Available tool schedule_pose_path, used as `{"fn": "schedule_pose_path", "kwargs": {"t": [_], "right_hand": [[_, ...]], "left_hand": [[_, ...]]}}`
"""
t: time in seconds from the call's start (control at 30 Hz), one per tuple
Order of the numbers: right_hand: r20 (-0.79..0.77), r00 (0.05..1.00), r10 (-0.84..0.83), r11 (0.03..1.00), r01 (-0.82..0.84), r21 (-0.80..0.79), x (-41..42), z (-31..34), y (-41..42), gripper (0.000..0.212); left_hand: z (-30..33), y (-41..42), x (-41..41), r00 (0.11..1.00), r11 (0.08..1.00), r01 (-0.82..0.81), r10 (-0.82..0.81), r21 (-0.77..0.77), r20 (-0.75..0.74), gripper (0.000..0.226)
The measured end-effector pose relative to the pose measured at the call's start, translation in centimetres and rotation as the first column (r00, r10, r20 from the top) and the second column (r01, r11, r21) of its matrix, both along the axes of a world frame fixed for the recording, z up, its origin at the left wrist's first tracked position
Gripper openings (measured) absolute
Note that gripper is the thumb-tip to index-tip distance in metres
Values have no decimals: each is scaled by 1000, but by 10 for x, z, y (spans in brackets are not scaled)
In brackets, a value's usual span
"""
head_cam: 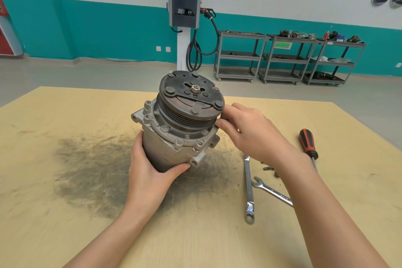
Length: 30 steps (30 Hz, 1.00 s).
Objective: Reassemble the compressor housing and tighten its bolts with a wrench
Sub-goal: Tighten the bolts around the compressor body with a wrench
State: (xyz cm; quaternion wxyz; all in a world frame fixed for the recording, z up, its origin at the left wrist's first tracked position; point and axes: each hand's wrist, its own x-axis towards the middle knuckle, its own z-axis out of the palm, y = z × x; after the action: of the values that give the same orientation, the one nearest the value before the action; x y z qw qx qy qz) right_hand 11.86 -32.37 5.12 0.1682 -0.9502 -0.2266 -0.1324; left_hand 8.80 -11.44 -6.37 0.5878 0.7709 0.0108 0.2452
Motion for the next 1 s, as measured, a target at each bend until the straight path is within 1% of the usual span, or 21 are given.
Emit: {"fn": "schedule_pose_path", "kwargs": {"t": [0.07, 0.13, 0.17, 0.23, 0.33, 0.47, 0.53, 0.63, 0.77, 0.87, 0.93, 1.0], "right_hand": [[-17, 999, 33, 999, -32, 27, 0, 3, -5, 22], [-17, 997, 72, 997, -71, 44, 1, 3, -9, 6], [-8, 996, 93, 995, -93, 48, 1, 3, -9, 3], [-2, 994, 109, 992, -109, 70, 1, 3, -7, 5], [-17, 995, 98, 990, -96, 102, 0, 3, -3, 18], [12, 1000, 13, 1000, -13, 23, -1, 1, 2, 27], [-1, 1000, 25, 1000, -25, 15, -1, 3, -2, 24], [-39, 997, 67, 997, -66, 43, 2, 5, -13, 9], [-49, 988, 147, 986, -142, 86, 2, 4, -12, 10], [-31, 989, 146, 985, -142, 95, 3, 1, -9, 4], [-37, 993, 112, 991, -109, 82, 4, 0, -6, 20], [-34, 997, 75, 995, -73, 70, 2, -1, -3, 28]], "left_hand": [[0, 0, 0, 1000, 1000, -2, 2, 1, -2, 116], [-1, 1, 0, 1000, 1000, -4, 4, 2, -8, 116], [0, 1, -1, 1000, 1000, -3, 3, 2, -11, 117], [0, 1, -1, 1000, 1000, 0, 0, 3, -14, 117], [1, 0, -1, 1000, 1000, 5, -5, 4, -13, 117], [2, 0, -2, 1000, 1000, 7, -7, 2, -9, 115], [3, 0, -2, 1000, 1000, 10, -10, -1, -10, 116], [3, 0, -2, 1000, 1000, 18, -18, -2, -5, 115], [3, 0, -3, 1000, 1000, 20, -20, -4, -6, 114], [3, 0, -3, 1000, 1000, 21, -21, -5, -5, 114], [2, 0, -3, 1000, 1000, 18, -18, -1, -3, 114], [2, 0, -3, 1000, 1000, 18, -18, -3, -3, 114]]}}
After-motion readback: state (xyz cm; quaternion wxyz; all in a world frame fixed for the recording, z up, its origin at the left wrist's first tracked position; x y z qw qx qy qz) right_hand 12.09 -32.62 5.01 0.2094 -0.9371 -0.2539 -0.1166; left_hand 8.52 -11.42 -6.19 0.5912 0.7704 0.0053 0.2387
